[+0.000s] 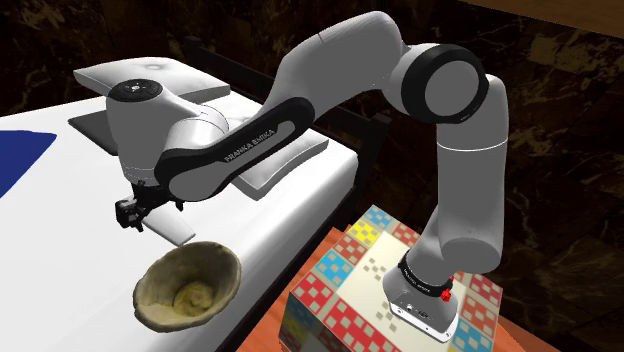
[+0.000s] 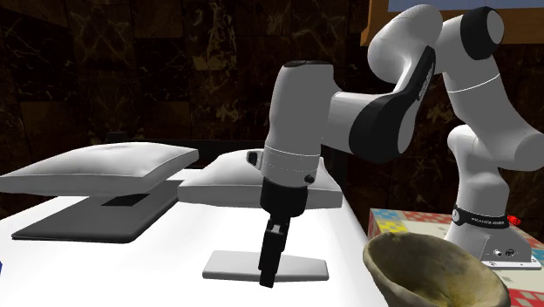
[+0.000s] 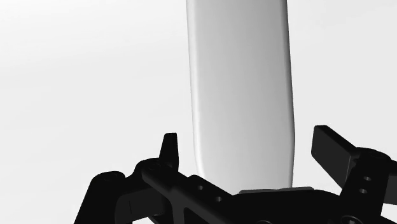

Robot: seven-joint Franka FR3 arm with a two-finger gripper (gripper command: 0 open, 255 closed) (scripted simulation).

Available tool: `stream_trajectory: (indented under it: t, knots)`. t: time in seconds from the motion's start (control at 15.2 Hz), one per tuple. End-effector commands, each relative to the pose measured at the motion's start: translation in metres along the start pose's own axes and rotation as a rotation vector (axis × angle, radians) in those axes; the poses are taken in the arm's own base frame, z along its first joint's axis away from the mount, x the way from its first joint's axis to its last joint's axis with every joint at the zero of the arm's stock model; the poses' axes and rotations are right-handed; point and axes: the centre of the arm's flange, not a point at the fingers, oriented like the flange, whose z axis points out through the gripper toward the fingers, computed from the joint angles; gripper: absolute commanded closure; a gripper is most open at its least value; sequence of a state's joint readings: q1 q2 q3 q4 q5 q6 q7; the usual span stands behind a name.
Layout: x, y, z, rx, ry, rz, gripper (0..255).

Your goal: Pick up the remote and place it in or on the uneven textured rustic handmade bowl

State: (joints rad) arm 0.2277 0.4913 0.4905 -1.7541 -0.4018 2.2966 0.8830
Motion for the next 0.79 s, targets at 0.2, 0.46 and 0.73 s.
stream_trajectory:
  t: [0.2, 0.46, 0.73]
  knots:
    - [0.0000, 0.0000, 0.0000, 0.000, 0.000, 0.000, 255]
    - [0.0000, 0.0000, 0.0000, 0.000, 0.000, 0.000, 255]
    - [0.0008, -0.0001, -0.0052, 0.000, 0.000, 0.000, 255]
